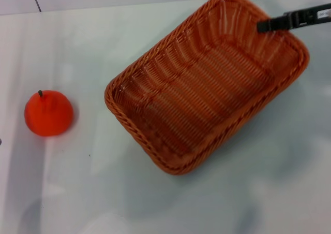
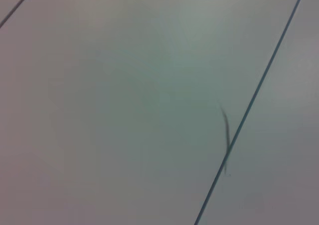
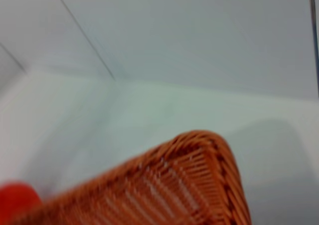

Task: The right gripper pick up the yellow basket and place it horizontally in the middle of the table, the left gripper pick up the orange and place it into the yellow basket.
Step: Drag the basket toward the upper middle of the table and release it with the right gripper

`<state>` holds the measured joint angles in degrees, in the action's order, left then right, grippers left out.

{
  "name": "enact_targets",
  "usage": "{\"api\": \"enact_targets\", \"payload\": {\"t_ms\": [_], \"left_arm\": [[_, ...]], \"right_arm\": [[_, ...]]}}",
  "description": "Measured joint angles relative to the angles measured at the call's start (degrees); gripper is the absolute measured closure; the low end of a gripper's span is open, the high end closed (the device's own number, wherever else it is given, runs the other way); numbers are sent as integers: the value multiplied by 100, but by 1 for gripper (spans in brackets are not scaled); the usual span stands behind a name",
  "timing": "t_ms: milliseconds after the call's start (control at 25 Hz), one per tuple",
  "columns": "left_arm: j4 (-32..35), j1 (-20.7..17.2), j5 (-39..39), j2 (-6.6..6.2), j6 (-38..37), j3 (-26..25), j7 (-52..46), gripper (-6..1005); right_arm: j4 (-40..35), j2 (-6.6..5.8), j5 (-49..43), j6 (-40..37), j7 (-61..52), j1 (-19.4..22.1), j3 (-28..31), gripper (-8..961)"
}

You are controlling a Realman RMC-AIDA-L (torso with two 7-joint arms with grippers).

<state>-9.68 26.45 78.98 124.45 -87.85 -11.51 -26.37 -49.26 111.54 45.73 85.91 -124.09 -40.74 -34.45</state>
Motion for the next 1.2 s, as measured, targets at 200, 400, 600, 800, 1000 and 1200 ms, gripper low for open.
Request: {"api": "enact_targets", "payload": {"t_ms": [200,400,600,800,1000,1200], "left_arm": [[1,36,-25,-6,6,0,0,77],[1,67,-24,-9,65,0,0,76],[1,90,-22,-14,84,0,0,77],[4,145,-13,-18,104,0,0,77],[7,196,1,-18,146,0,0,77],[11,210,4,-18,204,0,0,76]], "right_arm": [[-13,-12,852,119,8,259,293,758],[164,11,1276,43,8,330,589,758],[688,57,1832,-298,111,399,847,758],[1490,146,2474,-818,520,428,858,758],[1884,397,2846,-1376,736,442,861,759],[2286,666,3240,-1908,897,459,860,759]]}}
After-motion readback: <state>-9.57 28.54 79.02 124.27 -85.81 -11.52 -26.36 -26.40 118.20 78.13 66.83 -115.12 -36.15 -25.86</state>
